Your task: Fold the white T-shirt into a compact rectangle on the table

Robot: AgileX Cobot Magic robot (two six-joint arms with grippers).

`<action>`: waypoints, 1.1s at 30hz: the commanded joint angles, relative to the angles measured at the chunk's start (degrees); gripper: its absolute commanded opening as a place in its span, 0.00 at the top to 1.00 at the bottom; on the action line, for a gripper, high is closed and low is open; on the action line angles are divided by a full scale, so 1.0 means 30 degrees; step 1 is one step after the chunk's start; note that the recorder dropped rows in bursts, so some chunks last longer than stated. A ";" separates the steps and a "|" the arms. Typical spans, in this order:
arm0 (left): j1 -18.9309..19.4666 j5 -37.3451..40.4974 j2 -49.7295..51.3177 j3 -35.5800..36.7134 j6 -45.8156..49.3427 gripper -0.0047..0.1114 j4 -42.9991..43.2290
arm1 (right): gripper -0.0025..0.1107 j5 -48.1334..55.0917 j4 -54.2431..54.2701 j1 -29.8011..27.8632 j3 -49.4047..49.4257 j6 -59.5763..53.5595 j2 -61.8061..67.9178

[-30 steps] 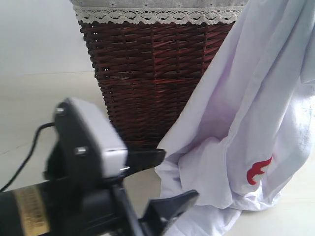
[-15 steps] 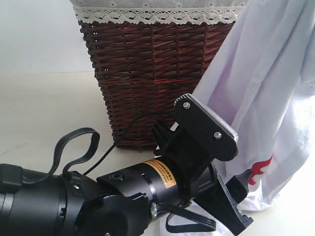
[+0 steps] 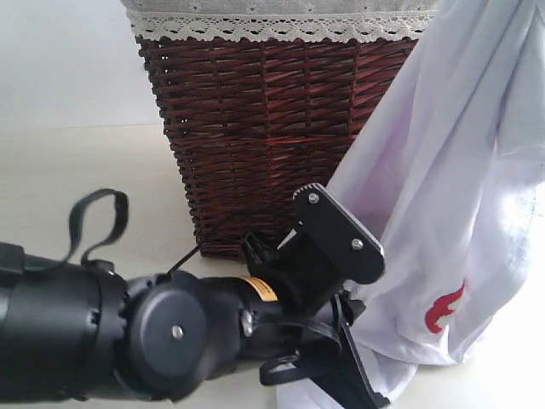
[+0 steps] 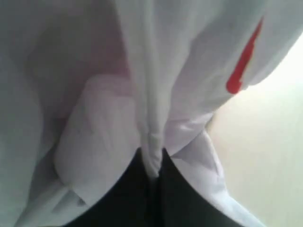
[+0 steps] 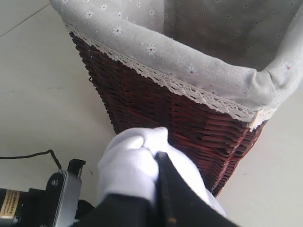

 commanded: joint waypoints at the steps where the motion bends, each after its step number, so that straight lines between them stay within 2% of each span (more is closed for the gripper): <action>1: 0.1261 0.1426 -0.2497 0.0276 0.3019 0.96 -0.2799 | 0.98 -0.0947 -0.0261 -0.0001 -0.0053 -0.0138 -0.0996; 9: 0.4485 0.1126 -1.0070 0.0741 0.3775 0.96 -0.3778 | 0.98 -0.1344 0.0210 -0.0001 -0.0053 -0.0270 -0.1746; 18: 0.6976 0.1554 -1.7843 0.0668 0.4299 0.96 -0.3778 | 0.98 -0.1239 0.6266 -0.0001 -0.0053 -0.4127 -0.2502; 22: 0.8505 -0.0366 -2.0257 0.0517 0.4840 0.96 -0.4162 | 0.98 -0.0732 0.6091 -0.0001 -0.0053 -0.4127 -0.3041; 26: 0.9789 -0.1066 -2.1784 0.0060 0.8134 0.96 -0.6649 | 0.98 0.0613 0.6484 -0.0001 -0.0053 -0.4127 -0.3334; 28: 1.0107 -0.1066 -2.2016 0.0060 1.1471 0.96 -1.0152 | 0.98 0.1614 0.6882 -0.0001 -0.0053 -0.4127 -0.3381; 29: 1.0204 -0.1223 -2.2012 0.0060 1.4261 0.96 -1.3344 | 0.98 0.2304 0.7008 -0.0001 -0.0053 -0.4127 -0.3381; 30: 1.0251 -0.1821 -2.1969 0.0060 1.7229 0.96 -1.5144 | 0.98 0.2586 0.7121 -0.0001 -0.0053 -0.4021 -0.3381; 33: 1.0146 -0.3981 -2.1774 0.0641 1.7841 0.96 -1.5144 | 0.98 0.2586 0.7179 -0.0001 -0.0053 -0.4021 -0.3381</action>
